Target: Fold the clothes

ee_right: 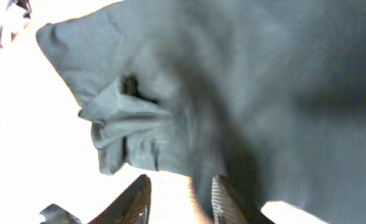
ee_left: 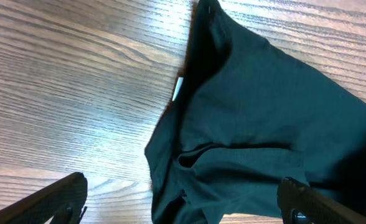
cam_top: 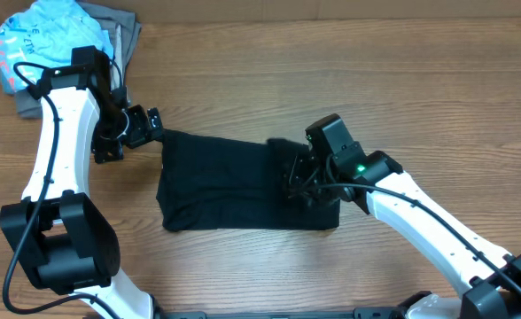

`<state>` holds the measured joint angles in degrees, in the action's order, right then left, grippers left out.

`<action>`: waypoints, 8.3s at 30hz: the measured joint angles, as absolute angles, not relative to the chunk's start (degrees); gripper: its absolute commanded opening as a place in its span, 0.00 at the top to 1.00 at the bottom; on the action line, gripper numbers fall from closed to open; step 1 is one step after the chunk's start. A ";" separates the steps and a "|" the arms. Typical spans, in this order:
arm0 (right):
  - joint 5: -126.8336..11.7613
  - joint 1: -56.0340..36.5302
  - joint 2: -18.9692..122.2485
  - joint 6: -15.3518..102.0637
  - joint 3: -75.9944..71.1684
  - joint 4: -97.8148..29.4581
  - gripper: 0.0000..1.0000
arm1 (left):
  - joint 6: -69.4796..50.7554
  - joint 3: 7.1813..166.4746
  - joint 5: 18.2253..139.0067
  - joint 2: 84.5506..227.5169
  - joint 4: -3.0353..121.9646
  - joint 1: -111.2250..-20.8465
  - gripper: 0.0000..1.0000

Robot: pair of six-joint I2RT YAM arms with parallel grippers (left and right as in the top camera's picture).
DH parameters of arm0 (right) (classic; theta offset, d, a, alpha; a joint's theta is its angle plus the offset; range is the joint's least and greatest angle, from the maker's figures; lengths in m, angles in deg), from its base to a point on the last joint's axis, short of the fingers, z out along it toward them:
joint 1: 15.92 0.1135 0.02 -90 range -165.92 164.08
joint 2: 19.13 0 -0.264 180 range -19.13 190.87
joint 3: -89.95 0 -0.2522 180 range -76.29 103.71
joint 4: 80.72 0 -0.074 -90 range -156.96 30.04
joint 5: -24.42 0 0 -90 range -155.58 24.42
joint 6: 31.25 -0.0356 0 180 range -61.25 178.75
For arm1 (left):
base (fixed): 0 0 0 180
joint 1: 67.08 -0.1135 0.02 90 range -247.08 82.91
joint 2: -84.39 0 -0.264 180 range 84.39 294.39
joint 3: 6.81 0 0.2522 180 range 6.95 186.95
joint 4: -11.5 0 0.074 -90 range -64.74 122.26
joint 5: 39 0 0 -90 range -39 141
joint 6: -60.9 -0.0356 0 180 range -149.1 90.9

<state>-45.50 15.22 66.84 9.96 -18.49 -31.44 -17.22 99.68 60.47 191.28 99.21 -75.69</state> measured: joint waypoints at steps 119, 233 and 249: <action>-50.31 12.16 67.93 28.41 1.66 -8.59 0.00 | -18.73 99.68 60.74 192.41 95.80 -75.75 0.00; -49.42 4.12 76.24 31.77 -15.95 -25.10 0.00 | -9.50 119.74 55.58 205.40 111.78 -34.07 0.75; -41.98 -10.81 76.24 34.07 -11.23 -18.32 0.00 | -12.76 118.24 68.43 205.40 106.84 -33.68 0.62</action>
<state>-41.98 -10.81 76.24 34.07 -11.23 -18.32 -12.76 118.24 68.43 205.40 106.84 -33.68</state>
